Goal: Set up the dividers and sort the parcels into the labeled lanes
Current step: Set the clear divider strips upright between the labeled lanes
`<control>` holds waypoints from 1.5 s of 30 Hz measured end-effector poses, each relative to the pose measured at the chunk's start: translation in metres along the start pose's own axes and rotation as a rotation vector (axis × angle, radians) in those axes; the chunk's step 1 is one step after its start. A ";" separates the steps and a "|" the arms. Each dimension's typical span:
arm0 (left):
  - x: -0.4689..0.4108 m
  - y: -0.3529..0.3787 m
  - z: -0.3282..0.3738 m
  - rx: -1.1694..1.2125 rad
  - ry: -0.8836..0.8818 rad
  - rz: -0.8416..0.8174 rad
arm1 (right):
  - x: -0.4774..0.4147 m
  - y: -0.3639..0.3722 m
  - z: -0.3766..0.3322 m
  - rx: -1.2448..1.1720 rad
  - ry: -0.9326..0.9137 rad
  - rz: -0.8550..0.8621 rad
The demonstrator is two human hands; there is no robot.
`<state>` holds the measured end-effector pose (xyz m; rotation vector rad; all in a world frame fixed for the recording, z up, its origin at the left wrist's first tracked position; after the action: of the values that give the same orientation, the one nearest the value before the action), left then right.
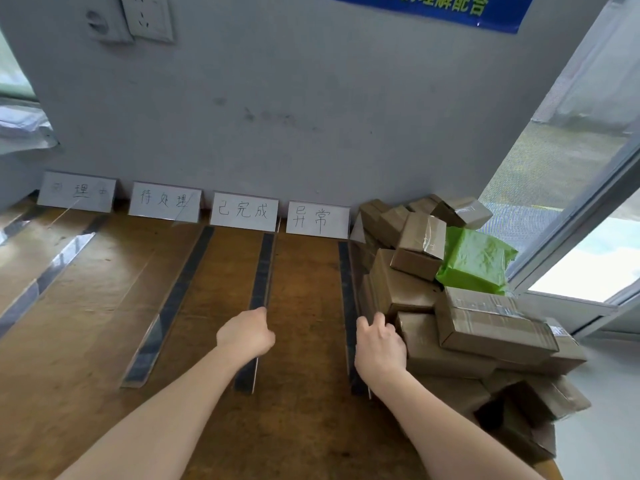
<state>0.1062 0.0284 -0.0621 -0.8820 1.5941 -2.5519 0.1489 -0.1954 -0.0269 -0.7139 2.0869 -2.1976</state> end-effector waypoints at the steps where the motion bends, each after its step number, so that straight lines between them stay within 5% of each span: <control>1: -0.001 0.000 0.000 0.002 0.002 -0.005 | 0.000 -0.001 0.000 -0.029 0.016 0.013; 19: -0.013 -0.001 -0.002 -0.043 0.019 -0.018 | 0.002 0.005 0.007 -0.328 0.145 -0.029; 45: -0.018 0.005 -0.012 0.074 0.018 -0.066 | -0.006 -0.001 0.009 -0.149 0.164 -0.103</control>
<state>0.1146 0.0408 -0.0783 -0.9220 1.4883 -2.6515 0.1574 -0.2015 -0.0275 -0.6879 2.3649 -2.2417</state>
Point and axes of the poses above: each hand's wrist, its own x-axis away from the middle knuckle, its own y-axis out of the palm, z = x × y, the point moved 4 cm from there along -x, towards the middle knuckle, and after that the axes turned 8 degrees about -z, right-handed, at the moved point
